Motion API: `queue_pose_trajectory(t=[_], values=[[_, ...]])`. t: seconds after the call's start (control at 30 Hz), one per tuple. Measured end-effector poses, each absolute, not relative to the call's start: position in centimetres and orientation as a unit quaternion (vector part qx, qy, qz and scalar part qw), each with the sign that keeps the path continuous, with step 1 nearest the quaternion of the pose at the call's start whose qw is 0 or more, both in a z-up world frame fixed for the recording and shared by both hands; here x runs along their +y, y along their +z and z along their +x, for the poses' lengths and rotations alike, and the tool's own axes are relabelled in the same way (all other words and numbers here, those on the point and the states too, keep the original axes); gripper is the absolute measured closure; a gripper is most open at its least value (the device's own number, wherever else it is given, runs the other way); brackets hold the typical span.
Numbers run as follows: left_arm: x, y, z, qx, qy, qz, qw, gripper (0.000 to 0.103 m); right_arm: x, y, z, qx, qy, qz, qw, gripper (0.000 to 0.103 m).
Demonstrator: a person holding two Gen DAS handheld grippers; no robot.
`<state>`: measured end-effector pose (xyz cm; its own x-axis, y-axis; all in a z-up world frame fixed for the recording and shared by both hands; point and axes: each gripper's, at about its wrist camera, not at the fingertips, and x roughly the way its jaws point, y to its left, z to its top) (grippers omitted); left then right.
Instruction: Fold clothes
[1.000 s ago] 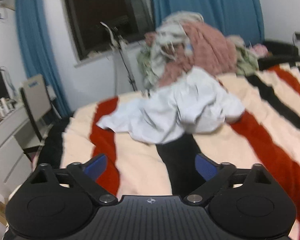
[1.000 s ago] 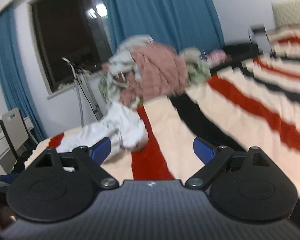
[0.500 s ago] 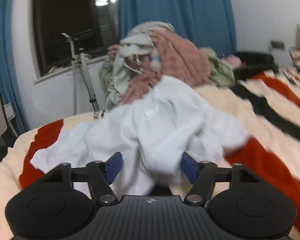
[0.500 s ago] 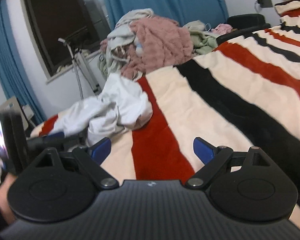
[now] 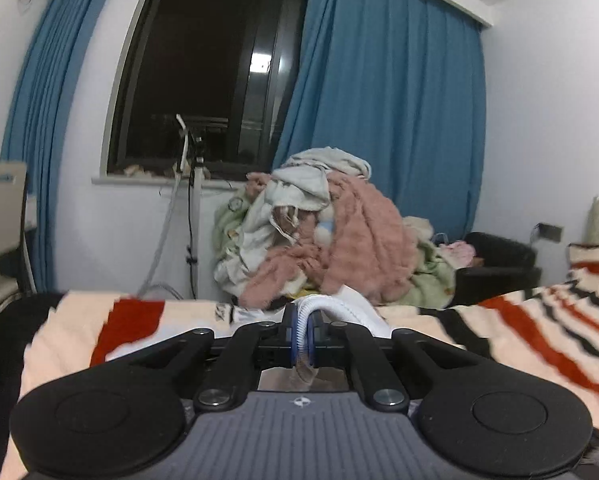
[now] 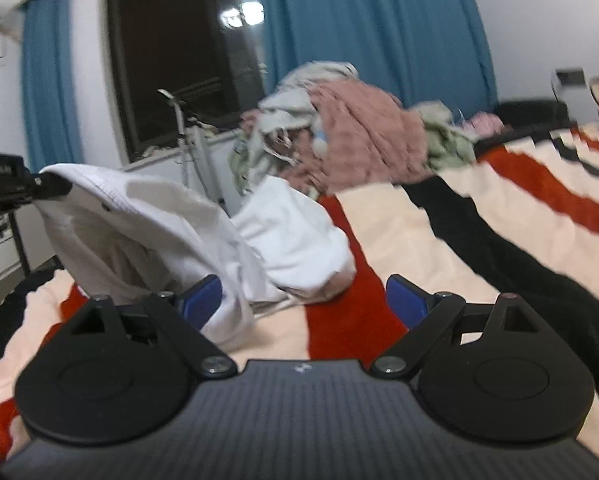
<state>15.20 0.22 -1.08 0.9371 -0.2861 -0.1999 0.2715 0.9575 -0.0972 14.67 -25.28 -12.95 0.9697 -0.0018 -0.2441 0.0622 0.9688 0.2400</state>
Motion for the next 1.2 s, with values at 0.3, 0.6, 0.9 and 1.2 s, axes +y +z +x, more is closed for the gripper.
queue_pose_trajectory(t=[0.3,0.6,0.9,1.2], values=[[3.6,3.1,3.1,0.046,-0.13,-0.04,0.99,0.099,-21.2,-10.5,8.8,0.104,0.067,0.047,0.991,0.013],[8.9,4.3,-3.6,0.056,-0.136,-0.098,0.984,0.099,-14.8,-10.6,6.0,0.177,0.192,0.0,0.965,0.013],[10.3,2.3,-0.3,0.07,-0.131,-0.11,0.983,0.098,-10.2,-13.2,7.0,0.201,0.208,-0.079,0.954,0.035],[7.4,-1.3,6.4,0.163,-0.149,-0.09,0.971,0.098,-17.5,-12.6,7.9,0.246,0.093,0.055,0.963,0.042]])
